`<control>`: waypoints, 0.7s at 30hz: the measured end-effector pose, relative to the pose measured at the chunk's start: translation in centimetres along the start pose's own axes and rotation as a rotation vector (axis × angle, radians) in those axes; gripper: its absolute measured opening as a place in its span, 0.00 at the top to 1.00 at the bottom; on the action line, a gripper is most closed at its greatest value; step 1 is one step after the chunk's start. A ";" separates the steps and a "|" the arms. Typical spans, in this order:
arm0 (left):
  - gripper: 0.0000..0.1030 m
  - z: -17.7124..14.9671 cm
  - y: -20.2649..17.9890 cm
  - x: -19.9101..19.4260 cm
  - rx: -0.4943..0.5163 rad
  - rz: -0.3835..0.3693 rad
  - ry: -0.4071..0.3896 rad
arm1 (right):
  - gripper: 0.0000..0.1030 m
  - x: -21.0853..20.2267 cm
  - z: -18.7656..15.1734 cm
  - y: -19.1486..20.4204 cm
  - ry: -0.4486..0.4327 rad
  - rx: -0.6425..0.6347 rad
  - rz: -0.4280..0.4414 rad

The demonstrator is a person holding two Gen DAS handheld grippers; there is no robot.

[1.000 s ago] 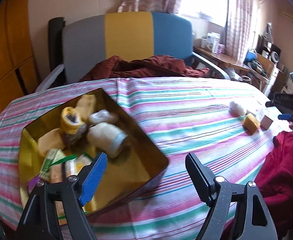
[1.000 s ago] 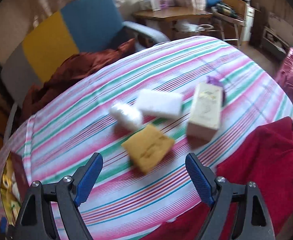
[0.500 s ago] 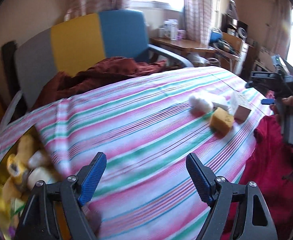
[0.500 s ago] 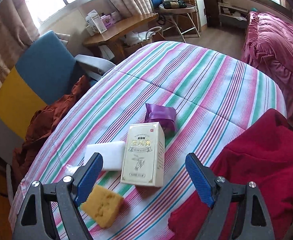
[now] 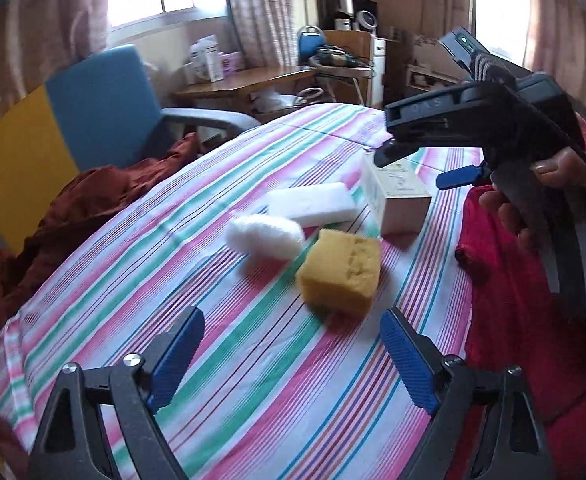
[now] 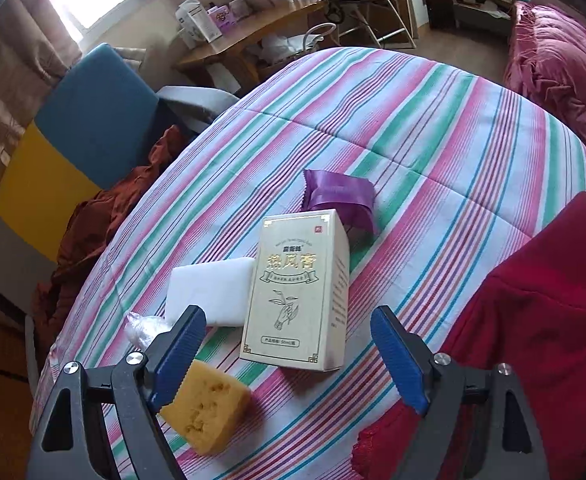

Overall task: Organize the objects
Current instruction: 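Grasp the yellow sponge with the left tool while the right tool grasps the cream medicine box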

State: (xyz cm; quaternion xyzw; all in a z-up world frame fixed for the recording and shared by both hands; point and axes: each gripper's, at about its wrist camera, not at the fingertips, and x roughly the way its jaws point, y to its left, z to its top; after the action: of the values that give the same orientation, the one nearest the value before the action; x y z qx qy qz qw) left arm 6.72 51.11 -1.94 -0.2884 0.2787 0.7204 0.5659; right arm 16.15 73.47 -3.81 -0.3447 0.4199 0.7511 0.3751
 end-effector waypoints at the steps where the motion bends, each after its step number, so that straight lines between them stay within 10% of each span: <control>1: 0.10 0.6 -0.4 0.7 0.015 -0.015 -0.002 | 0.16 0.1 0.0 -0.1 0.004 0.004 0.004; 12: 0.05 3.2 -2.9 7.2 0.109 -0.054 0.046 | 0.17 0.7 0.0 -1.1 0.040 0.044 0.003; 15: 0.43 2.9 -2.9 8.8 0.079 -0.099 0.105 | 0.17 0.9 0.0 -1.1 0.051 0.041 -0.008; 21: 0.46 0.0 -1.2 6.5 -0.046 -0.107 0.101 | 0.16 1.2 0.0 -0.9 0.052 0.021 -0.031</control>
State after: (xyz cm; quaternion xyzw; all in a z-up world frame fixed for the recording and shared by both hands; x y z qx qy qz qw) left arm 6.59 55.61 -6.81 -0.3517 0.2746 0.6797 0.5822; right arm 16.39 74.08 -5.13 -0.3664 0.4321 0.7316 0.3792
